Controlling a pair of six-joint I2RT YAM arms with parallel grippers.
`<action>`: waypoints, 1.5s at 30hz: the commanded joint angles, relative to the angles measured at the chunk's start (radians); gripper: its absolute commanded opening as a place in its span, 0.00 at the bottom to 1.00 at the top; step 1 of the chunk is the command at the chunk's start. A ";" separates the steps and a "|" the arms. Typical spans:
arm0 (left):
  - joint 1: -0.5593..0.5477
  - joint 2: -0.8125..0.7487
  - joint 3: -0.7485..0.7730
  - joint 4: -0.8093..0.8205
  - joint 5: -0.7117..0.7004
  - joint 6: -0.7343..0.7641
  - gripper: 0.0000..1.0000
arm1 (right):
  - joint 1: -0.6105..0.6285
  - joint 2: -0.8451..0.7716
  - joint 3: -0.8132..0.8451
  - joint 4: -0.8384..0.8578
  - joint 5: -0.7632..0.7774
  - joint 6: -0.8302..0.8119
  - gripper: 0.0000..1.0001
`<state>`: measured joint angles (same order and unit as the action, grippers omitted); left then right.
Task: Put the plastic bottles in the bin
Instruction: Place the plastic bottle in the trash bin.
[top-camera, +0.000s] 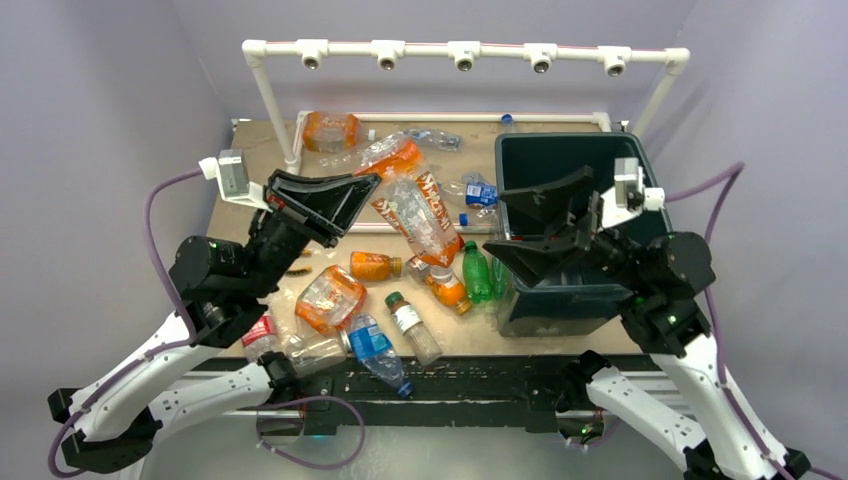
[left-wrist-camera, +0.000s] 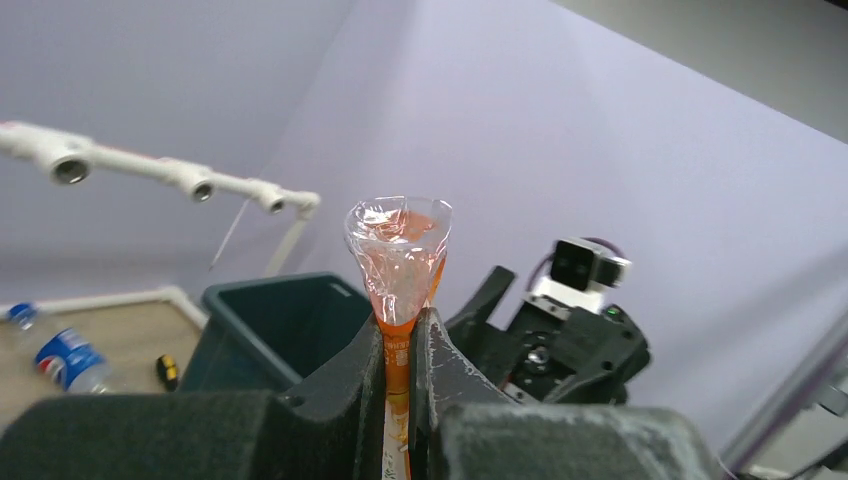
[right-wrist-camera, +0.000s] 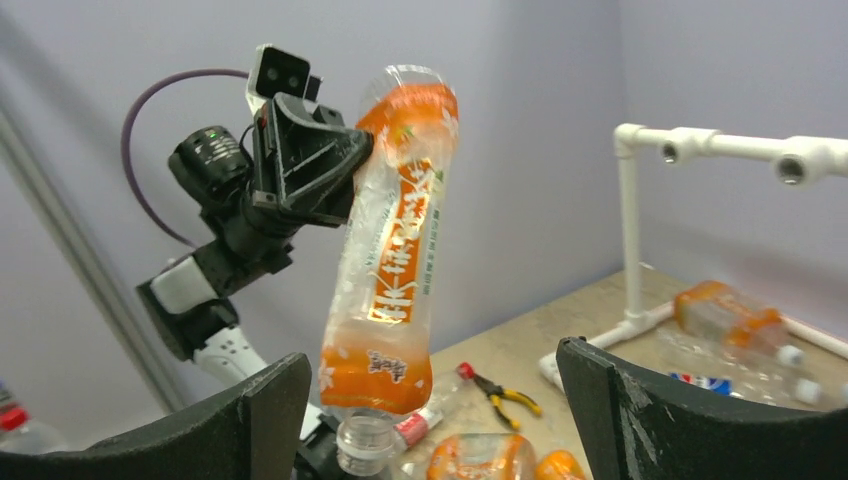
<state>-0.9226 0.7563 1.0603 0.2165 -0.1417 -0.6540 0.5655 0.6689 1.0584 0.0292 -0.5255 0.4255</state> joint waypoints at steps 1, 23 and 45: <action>0.005 0.060 0.079 0.145 0.183 0.026 0.00 | 0.002 0.085 0.043 0.173 -0.147 0.112 0.98; 0.005 0.179 0.169 0.199 0.293 -0.006 0.00 | 0.011 0.278 0.125 0.315 -0.274 0.287 0.99; 0.005 0.200 0.173 0.135 0.262 0.021 0.53 | 0.108 0.285 0.156 0.191 -0.170 0.171 0.45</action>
<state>-0.9173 0.9932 1.2049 0.3622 0.1425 -0.6434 0.6697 1.0000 1.1938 0.2314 -0.7498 0.6594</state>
